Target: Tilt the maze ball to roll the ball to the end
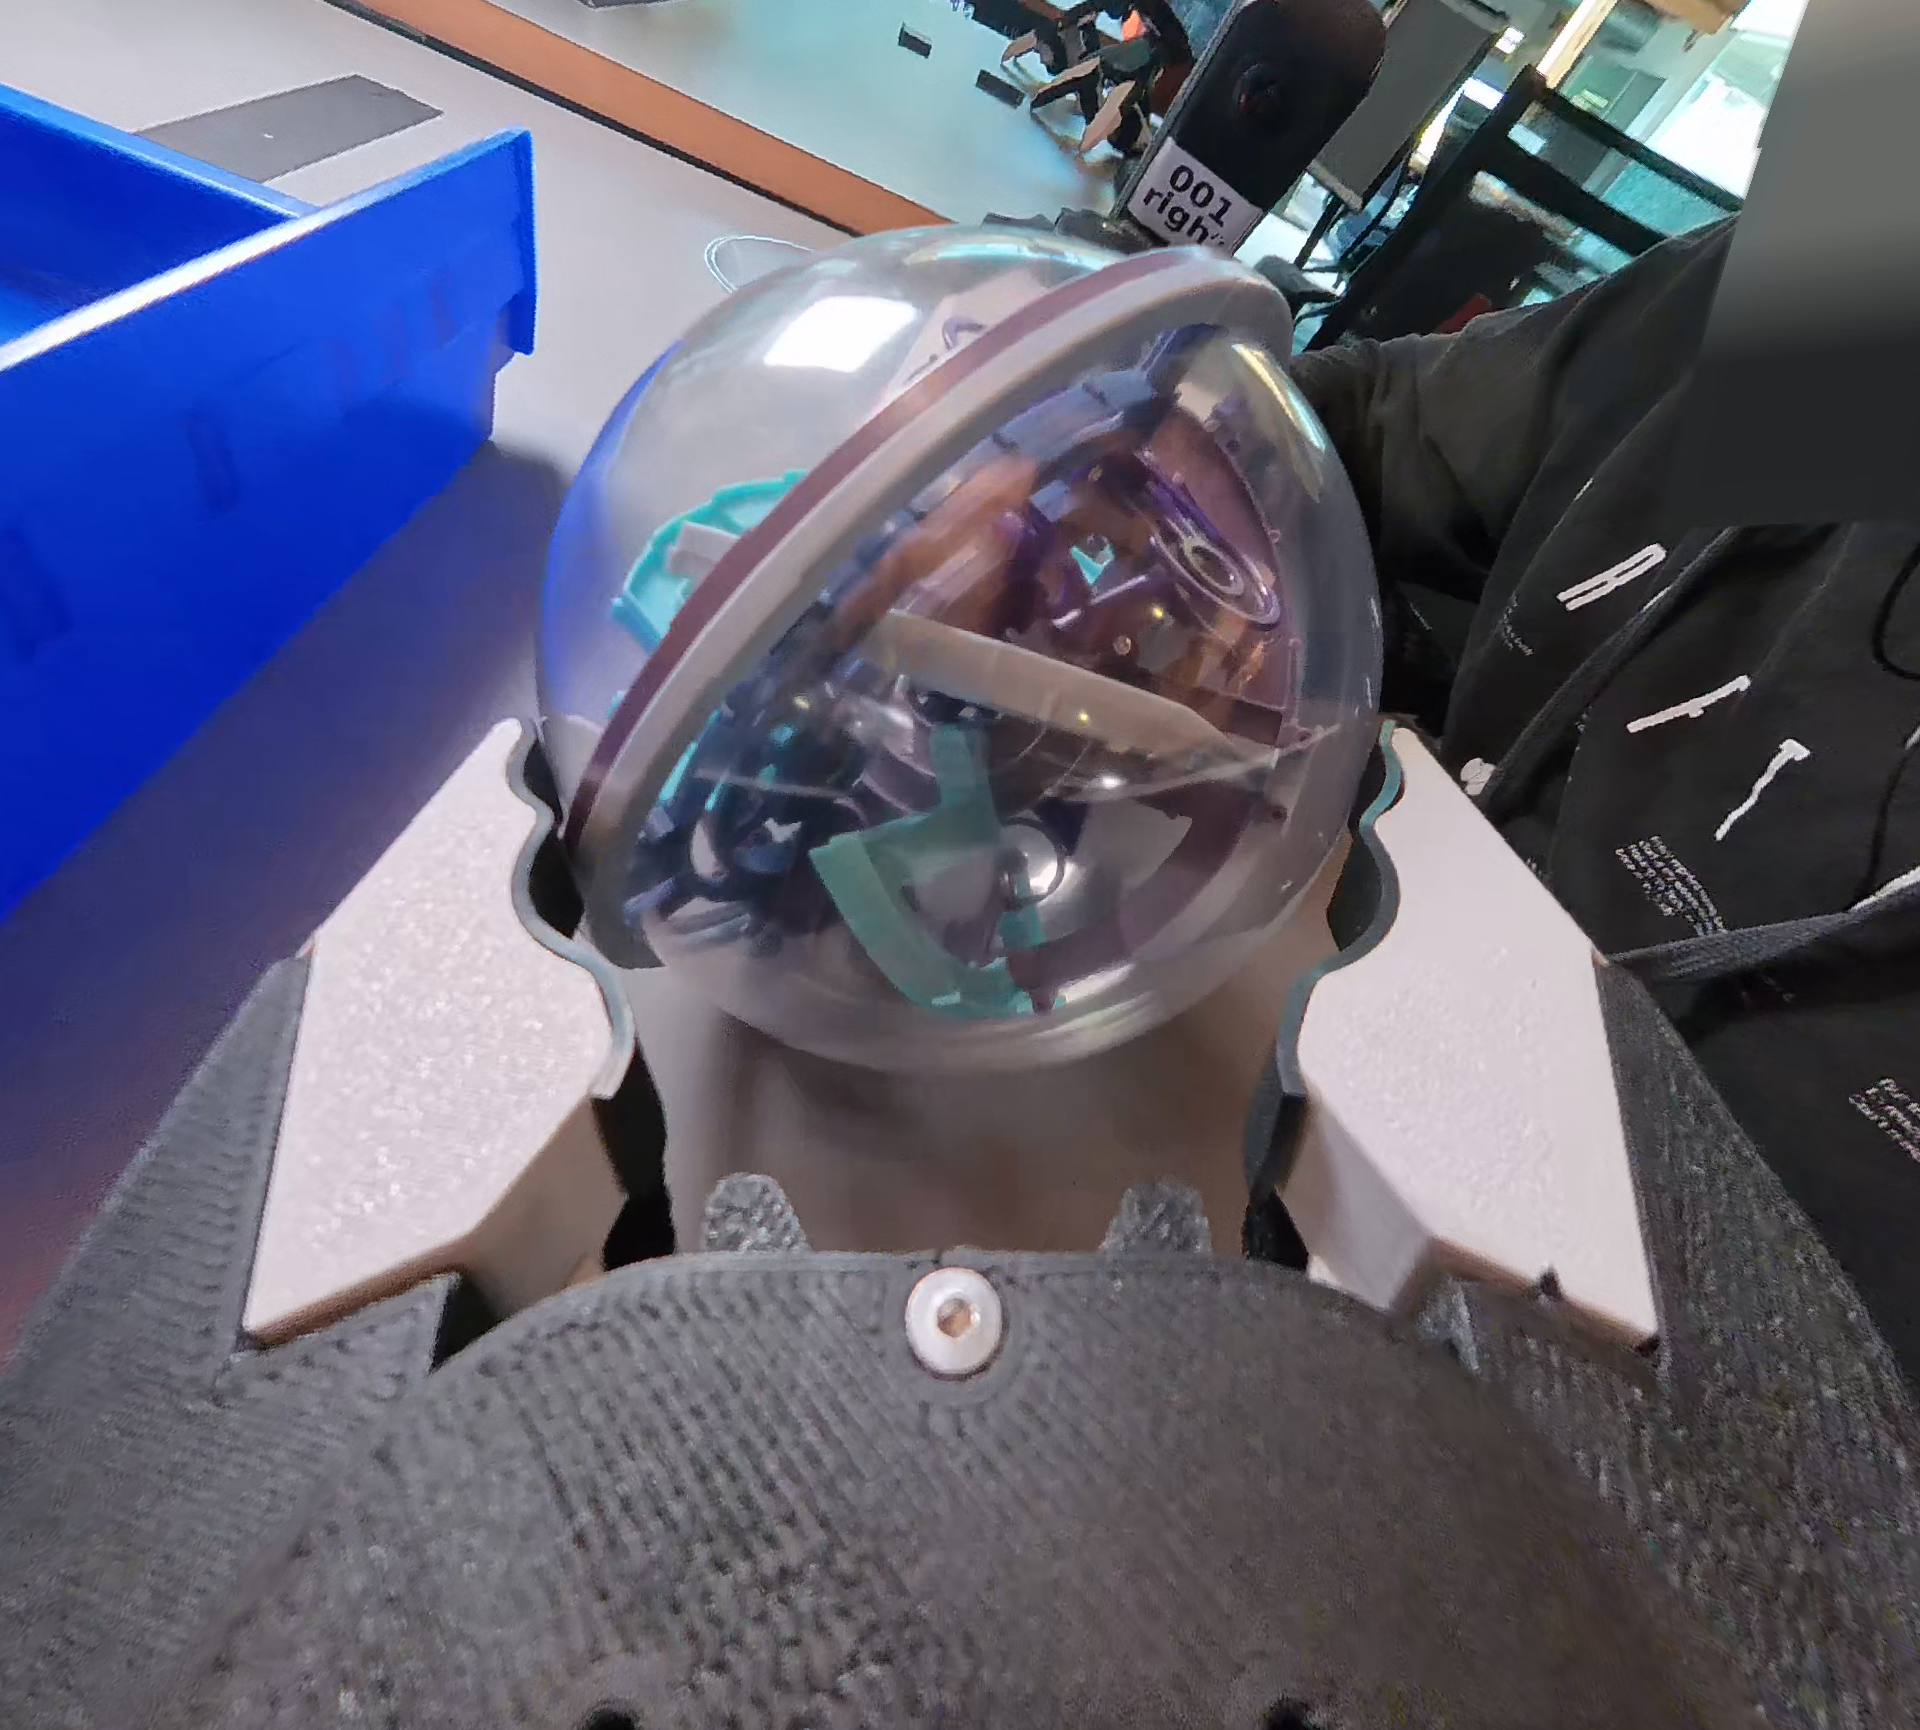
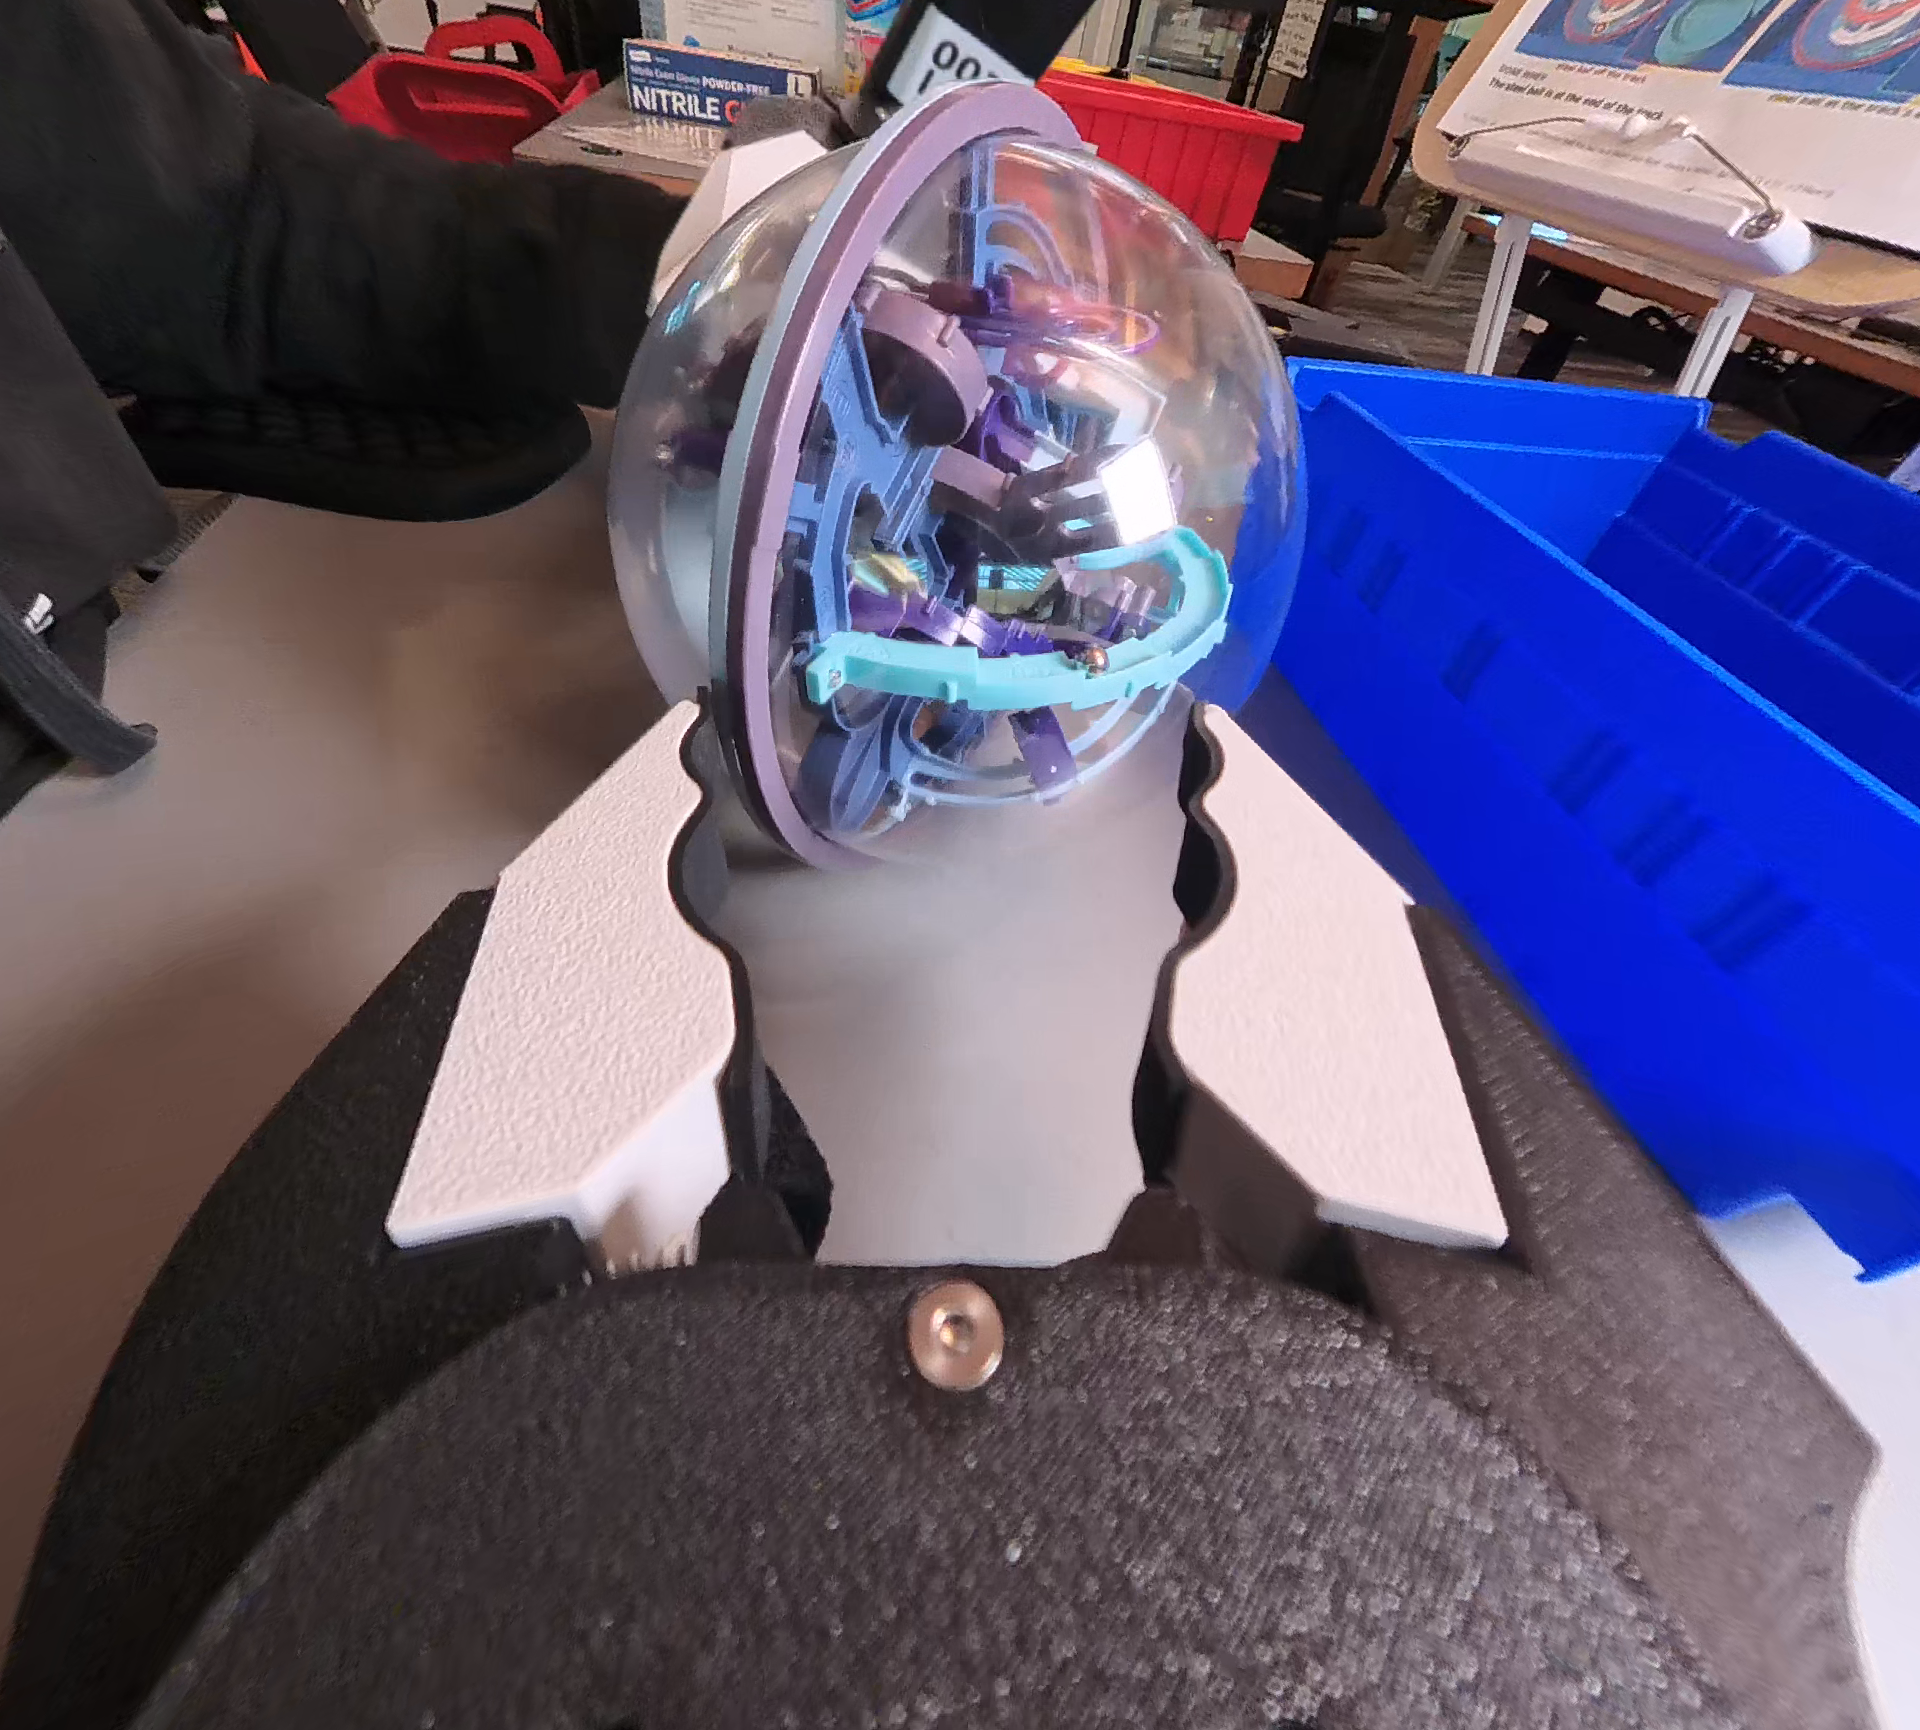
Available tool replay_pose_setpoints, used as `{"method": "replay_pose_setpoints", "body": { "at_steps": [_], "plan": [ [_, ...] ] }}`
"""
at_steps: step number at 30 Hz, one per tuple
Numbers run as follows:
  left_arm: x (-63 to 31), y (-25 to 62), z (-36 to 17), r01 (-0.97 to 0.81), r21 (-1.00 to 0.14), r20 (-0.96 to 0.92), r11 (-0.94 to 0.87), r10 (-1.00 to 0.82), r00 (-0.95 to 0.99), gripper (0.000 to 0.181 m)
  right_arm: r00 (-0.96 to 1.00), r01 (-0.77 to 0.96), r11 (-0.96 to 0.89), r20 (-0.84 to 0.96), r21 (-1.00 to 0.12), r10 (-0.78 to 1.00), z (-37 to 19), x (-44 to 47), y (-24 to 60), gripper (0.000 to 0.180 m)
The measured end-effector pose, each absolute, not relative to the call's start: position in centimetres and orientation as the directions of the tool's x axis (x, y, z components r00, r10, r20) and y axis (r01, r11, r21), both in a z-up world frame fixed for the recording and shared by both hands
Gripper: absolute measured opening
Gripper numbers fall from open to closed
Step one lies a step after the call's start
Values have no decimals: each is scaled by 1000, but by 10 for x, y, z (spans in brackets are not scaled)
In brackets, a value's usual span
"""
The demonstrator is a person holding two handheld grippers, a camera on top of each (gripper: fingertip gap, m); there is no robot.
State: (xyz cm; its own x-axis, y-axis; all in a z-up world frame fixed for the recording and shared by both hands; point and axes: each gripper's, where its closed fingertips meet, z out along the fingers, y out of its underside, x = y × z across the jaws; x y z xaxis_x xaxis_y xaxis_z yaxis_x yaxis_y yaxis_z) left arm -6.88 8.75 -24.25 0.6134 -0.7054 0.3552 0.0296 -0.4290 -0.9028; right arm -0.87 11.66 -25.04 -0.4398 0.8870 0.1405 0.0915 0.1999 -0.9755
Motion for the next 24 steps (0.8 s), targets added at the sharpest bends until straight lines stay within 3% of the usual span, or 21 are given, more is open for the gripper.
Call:
{"method": "replay_pose_setpoints", "body": {
  "at_steps": [10, 24],
  "plan": [
    [-81, 88, -242, 165, -876, 465, -453, -705, 535, 145, -443, 70, 176, 128, -982, 887, -245, -7, 115, 74],
    [-82, 96, -232, 120, -894, 405, -431, -665, 627, 143, -444, 127, 149, 78, -981, 893, -257, -9, 120, 73]
  ]
}}
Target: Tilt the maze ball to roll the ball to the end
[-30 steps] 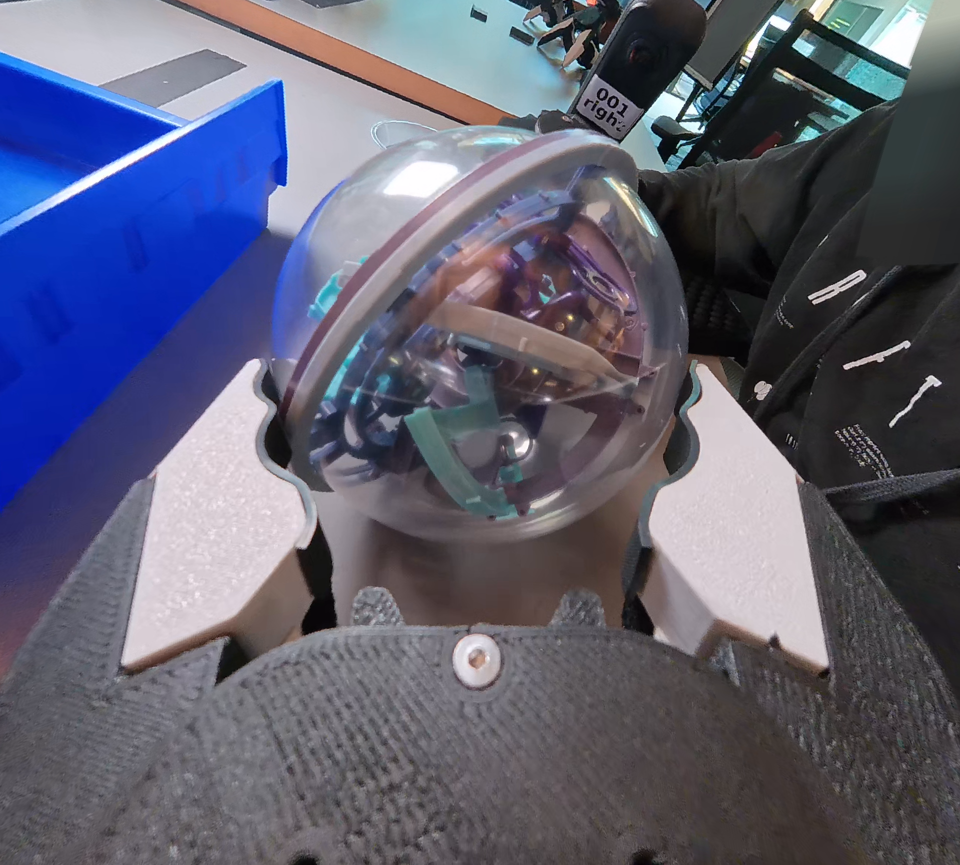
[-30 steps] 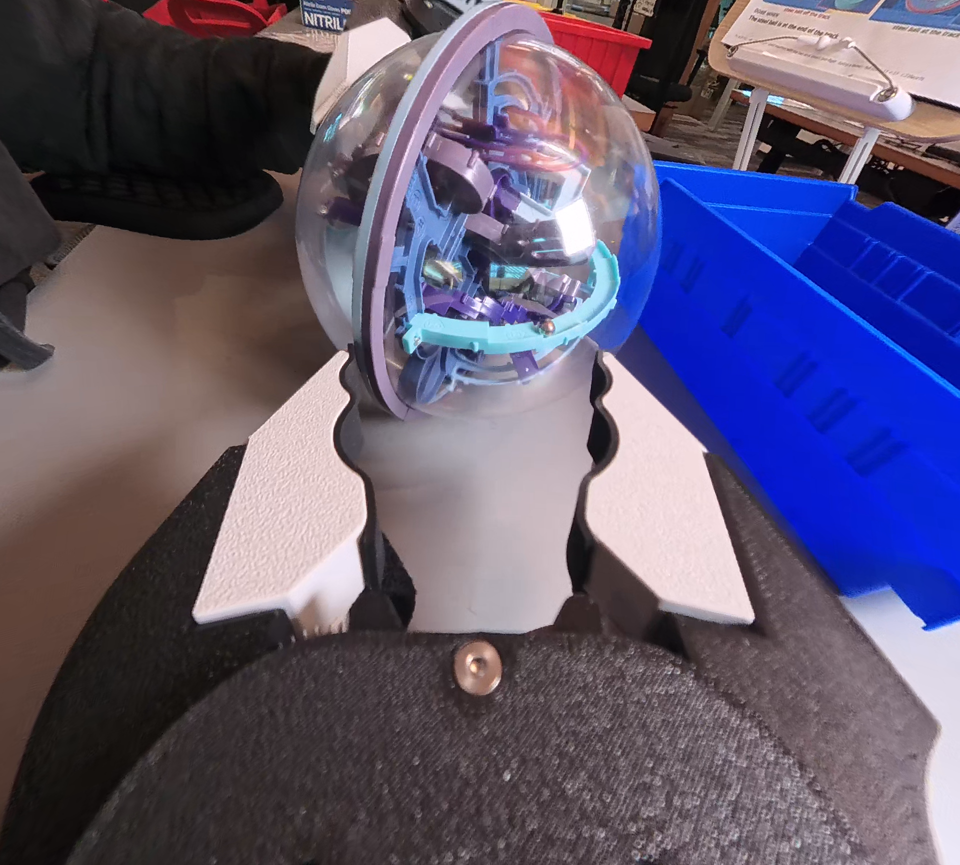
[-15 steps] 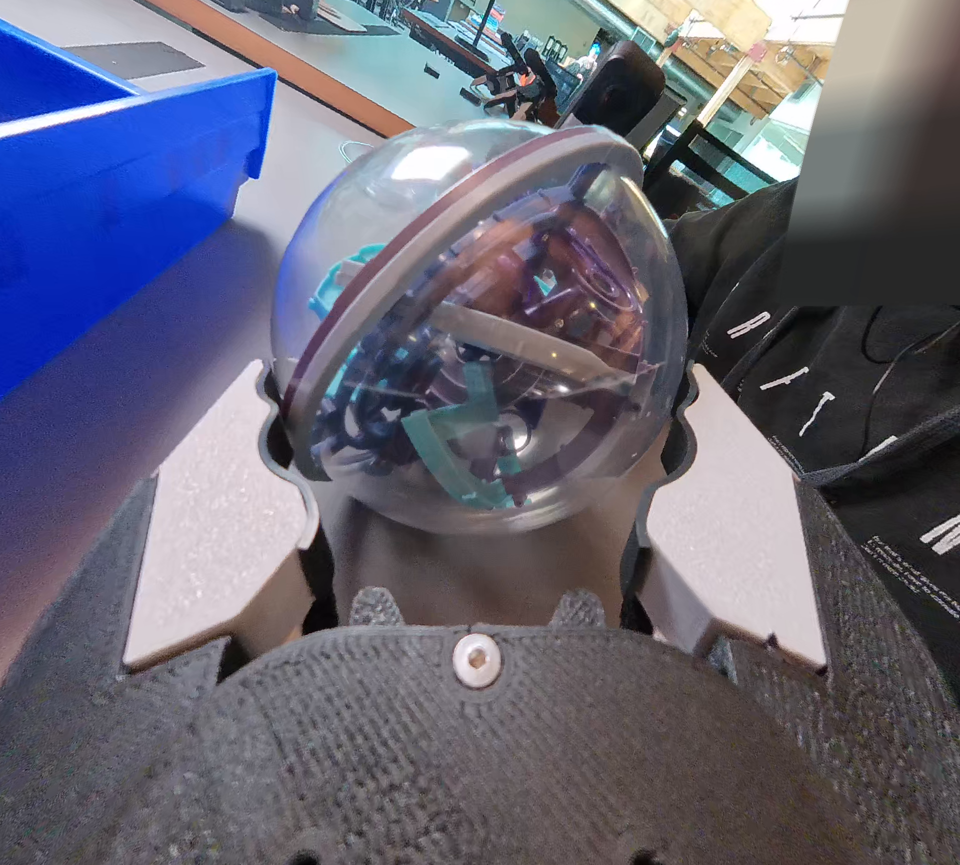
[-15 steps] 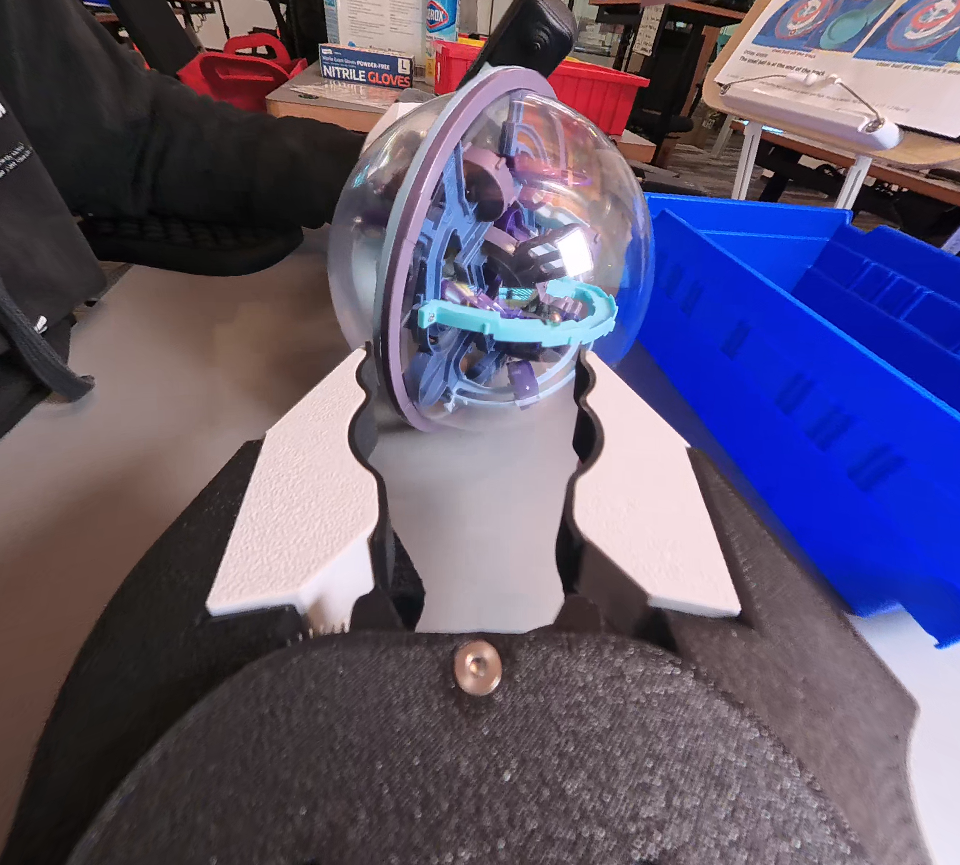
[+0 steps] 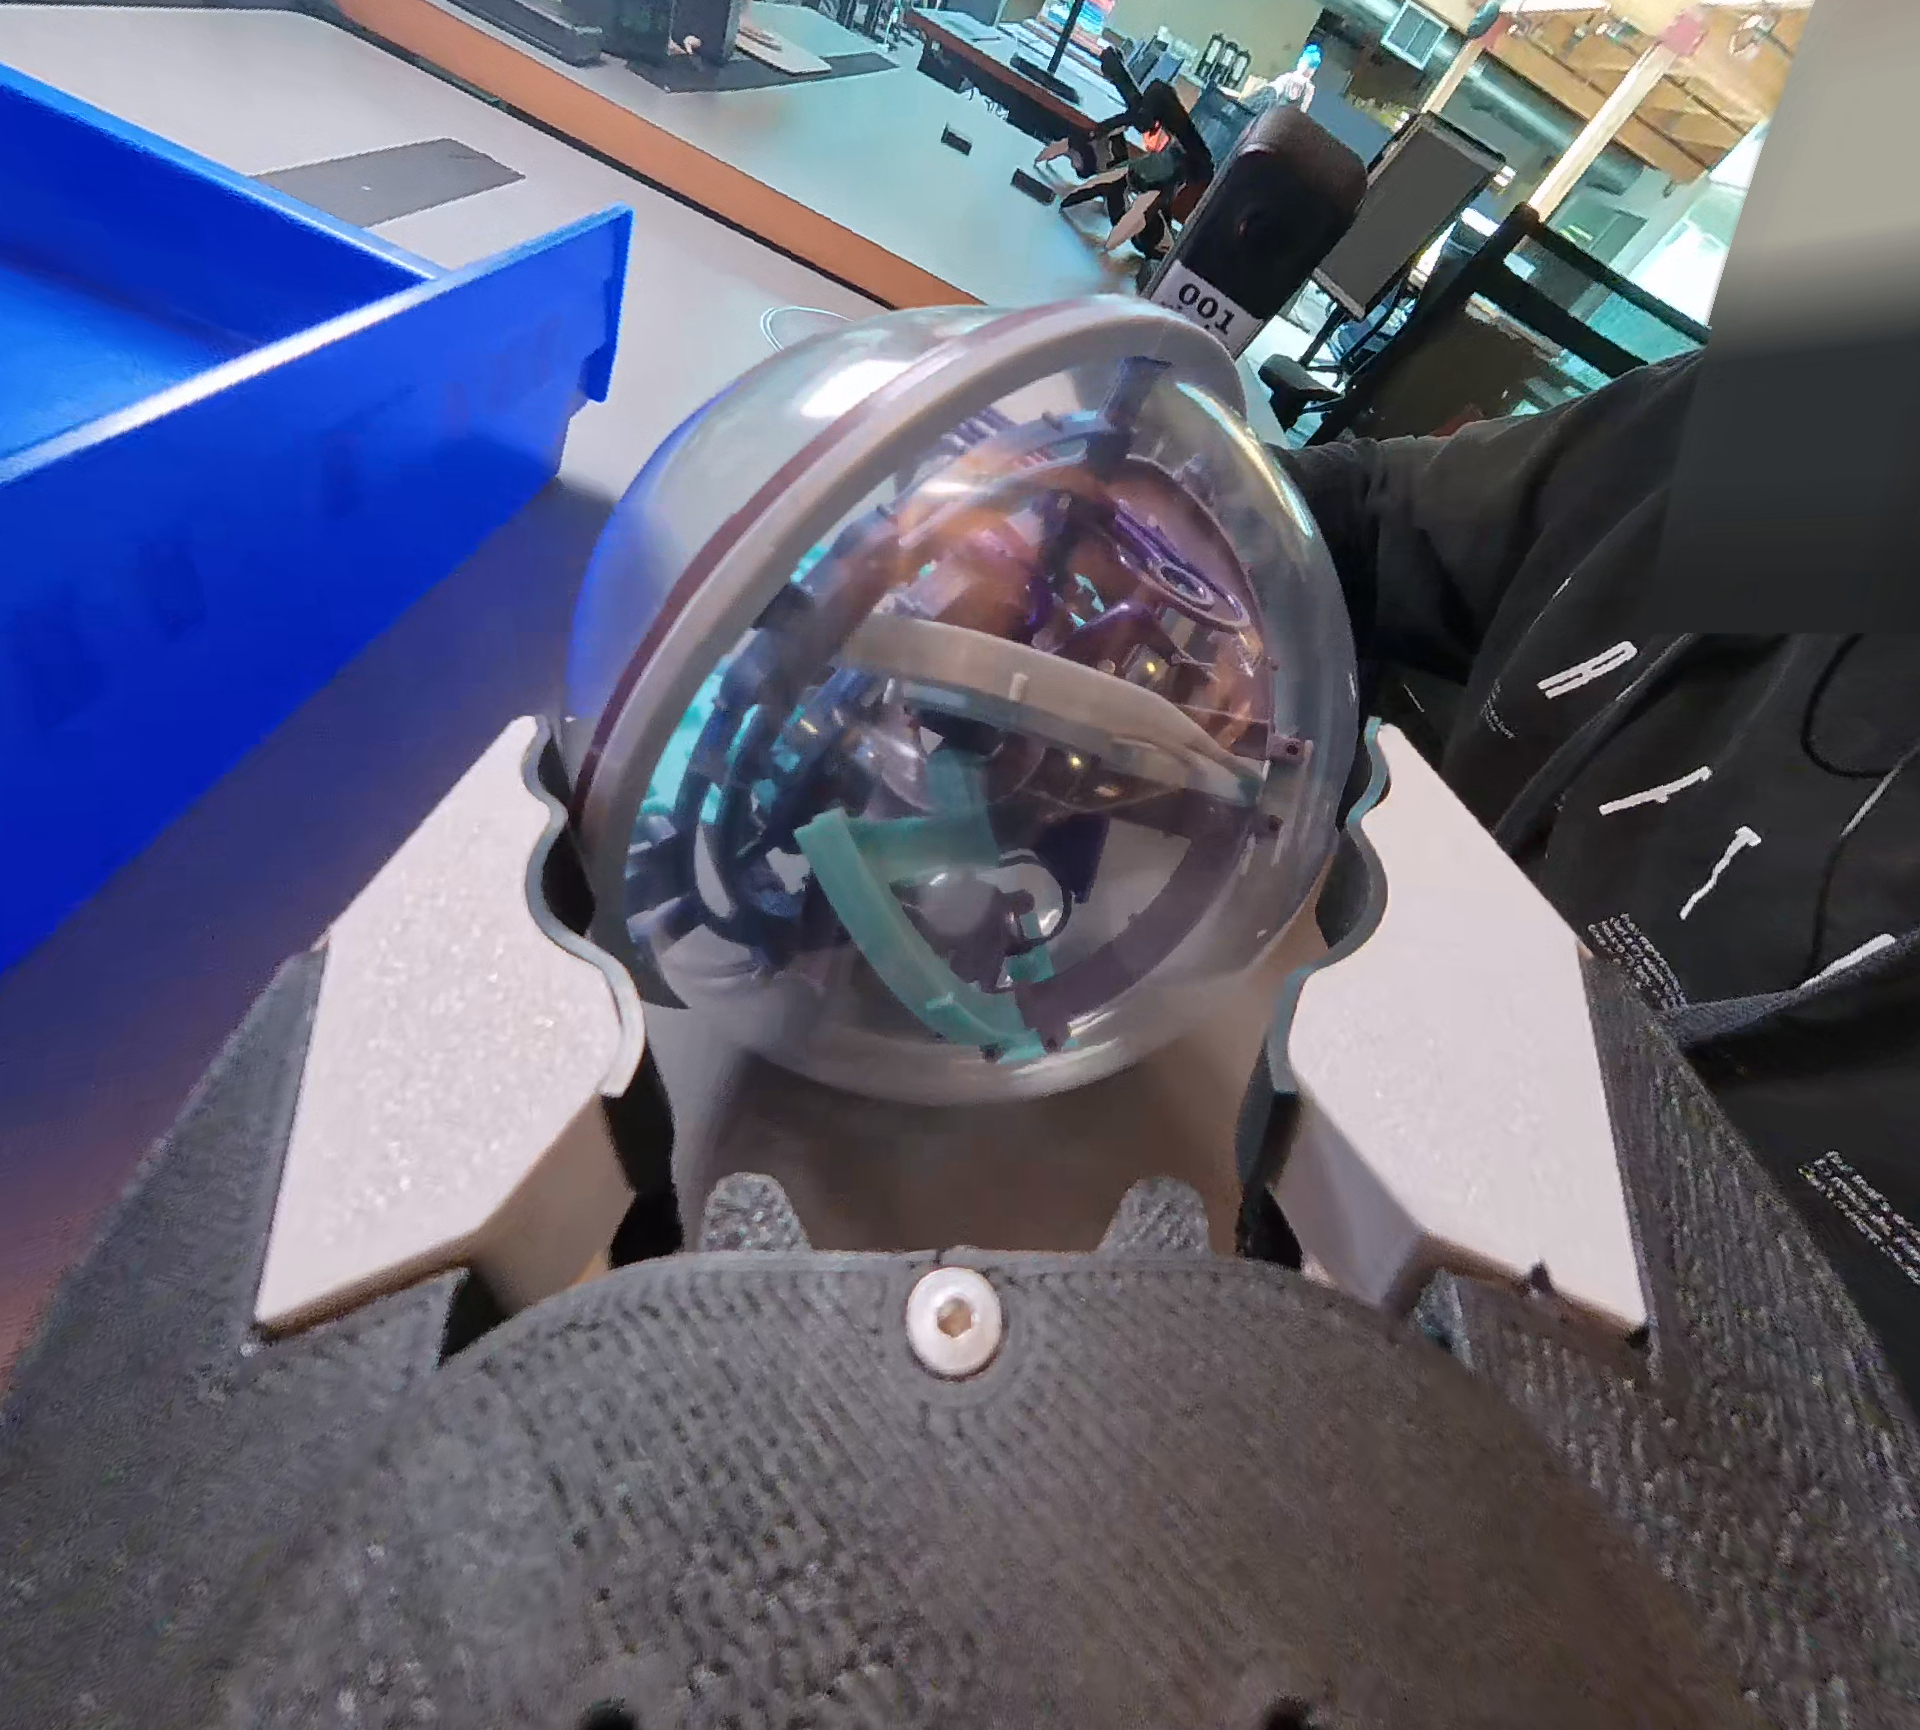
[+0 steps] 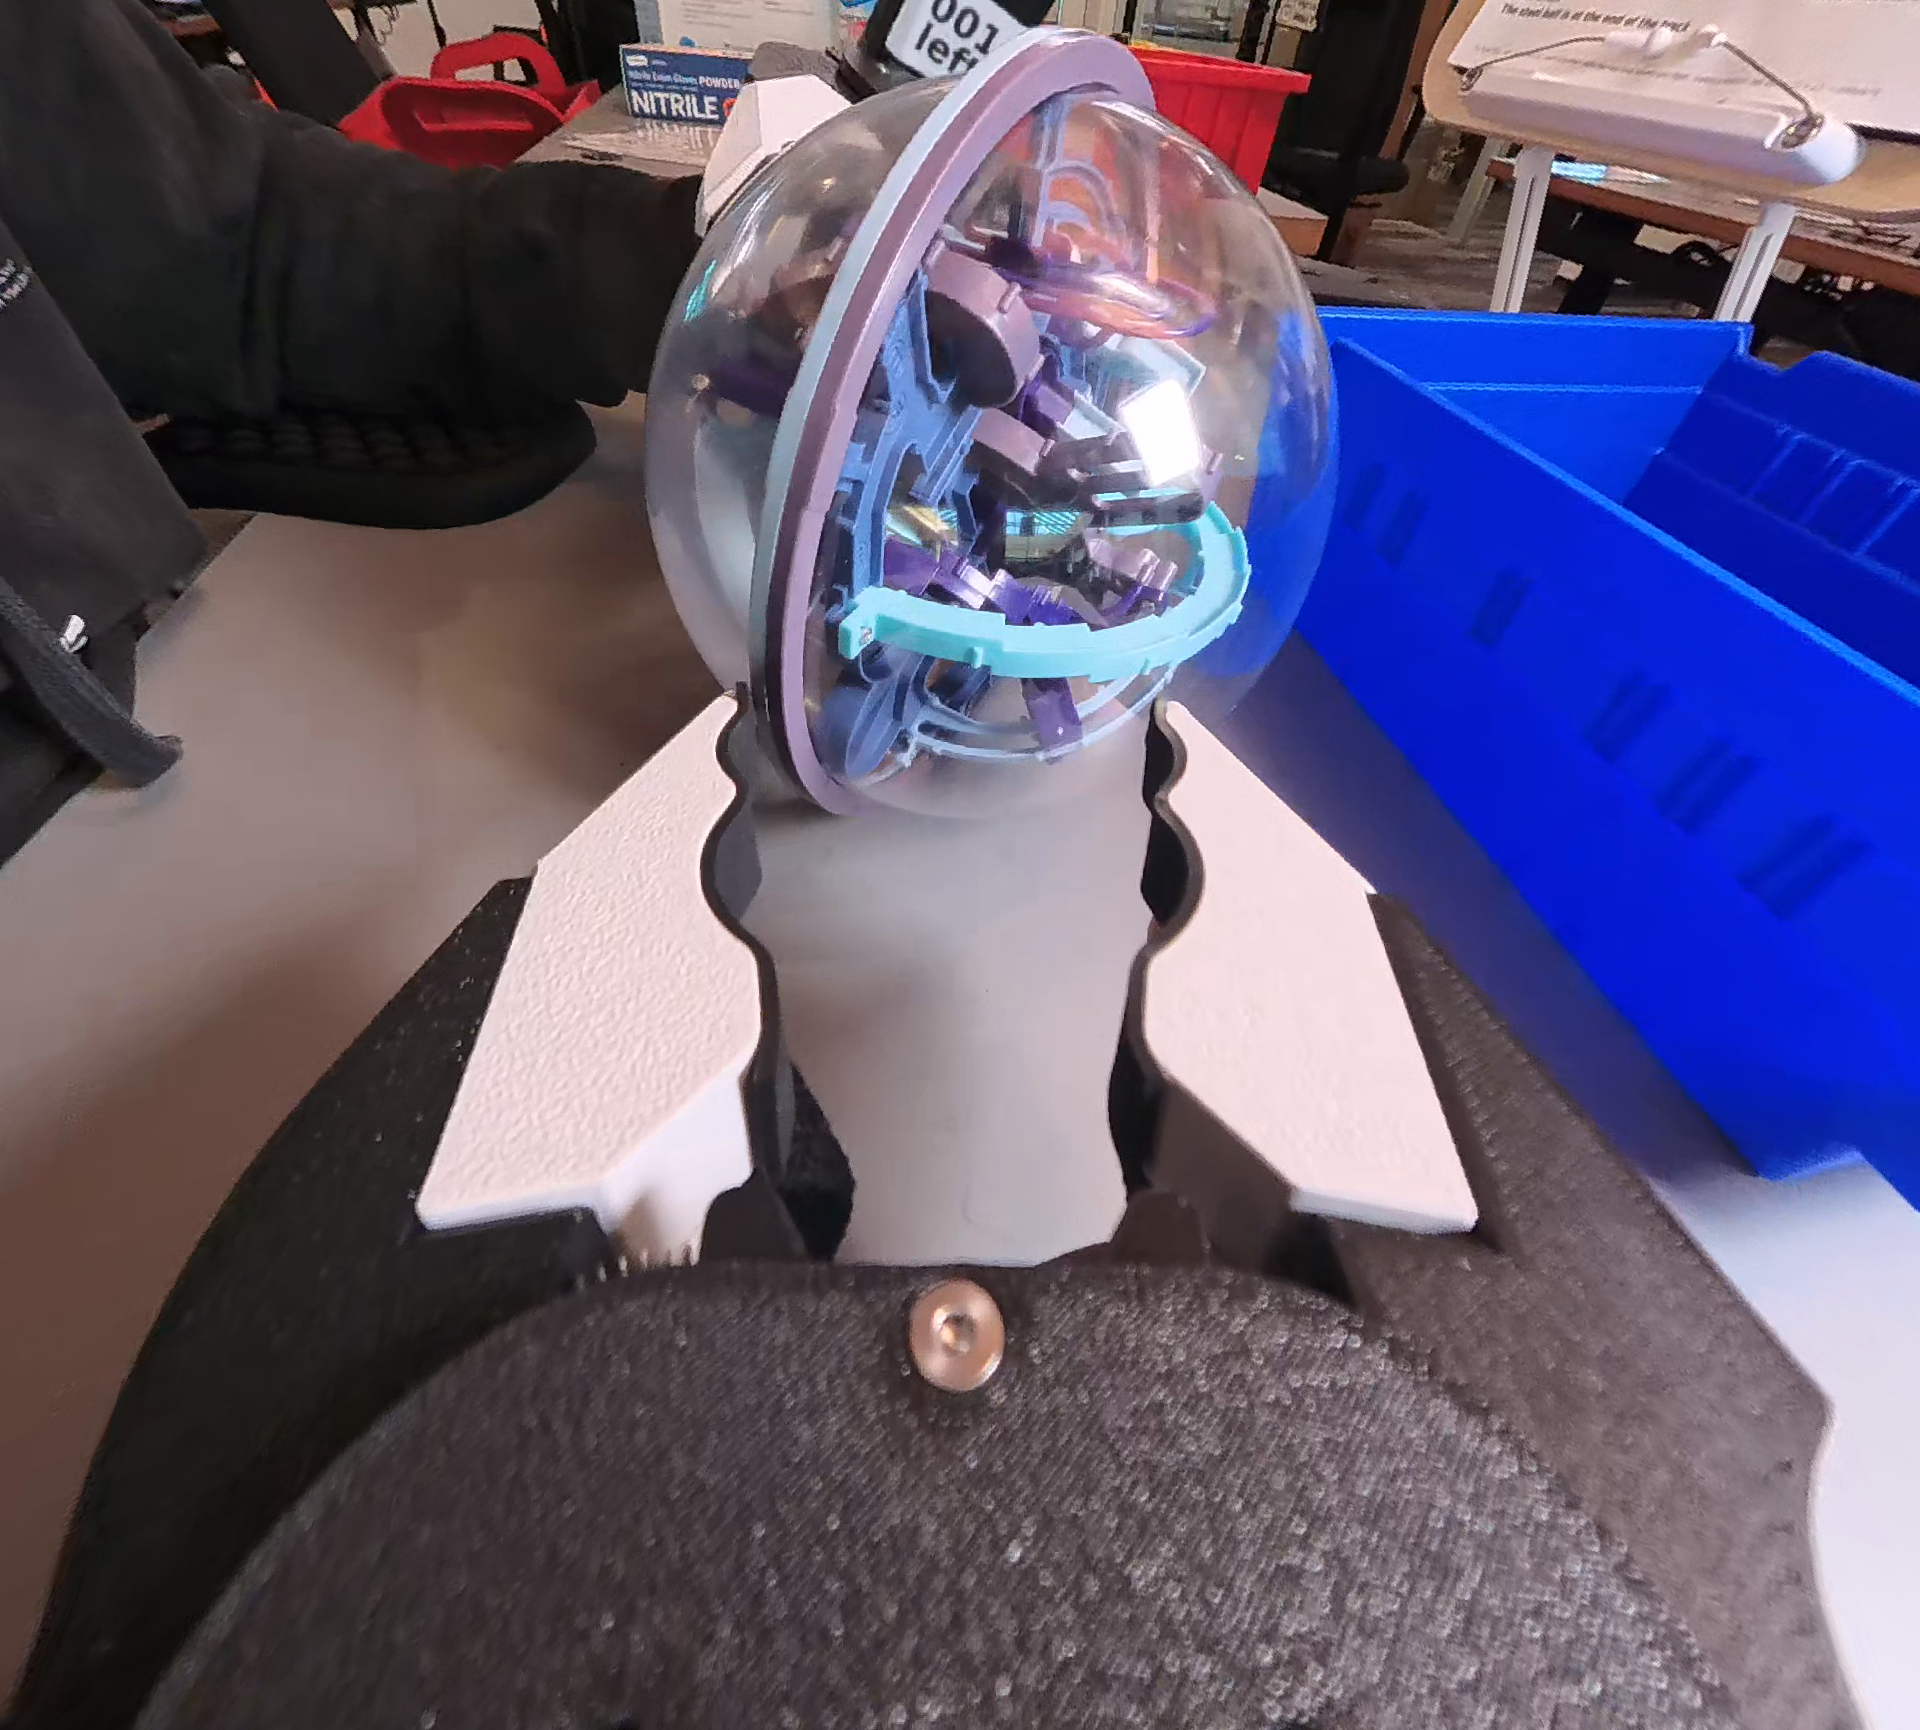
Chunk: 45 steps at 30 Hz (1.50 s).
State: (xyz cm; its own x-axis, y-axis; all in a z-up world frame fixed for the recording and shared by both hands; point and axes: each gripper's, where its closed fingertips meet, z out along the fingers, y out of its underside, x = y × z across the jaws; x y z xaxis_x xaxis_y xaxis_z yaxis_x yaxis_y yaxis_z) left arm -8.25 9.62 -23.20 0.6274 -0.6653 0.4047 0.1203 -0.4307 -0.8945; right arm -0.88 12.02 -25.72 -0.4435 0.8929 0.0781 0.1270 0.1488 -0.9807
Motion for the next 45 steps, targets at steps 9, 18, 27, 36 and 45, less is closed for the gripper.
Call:
{"method": "replay_pose_setpoints", "body": {
  "at_steps": [9, 18, 27, 36, 45],
  "plan": [
    [-83, 88, -231, 119, -925, 360, -360, -733, 578, 143, -463, 99, 178, 113, -979, 879, -253, -5, 114, 62],
    [-88, 91, -229, 212, -887, 456, -409, -706, 542, 143, -465, 118, 187, 112, -975, 878, -259, -7, 111, 65],
    [-98, 94, -229, 306, -847, 532, -435, -697, 481, 139, -469, 116, 174, 101, -978, 877, -258, -8, 109, 67],
    [-107, 87, -233, 357, -794, 599, -492, -735, 318, 138, -487, 112, 213, 133, -971, 863, -261, -8, 100, 67],
    [-108, 82, -233, 362, -802, 579, -476, -770, 269, 138, -496, 120, 231, 144, -966, 857, -264, -9, 96, 67]
  ]
}}
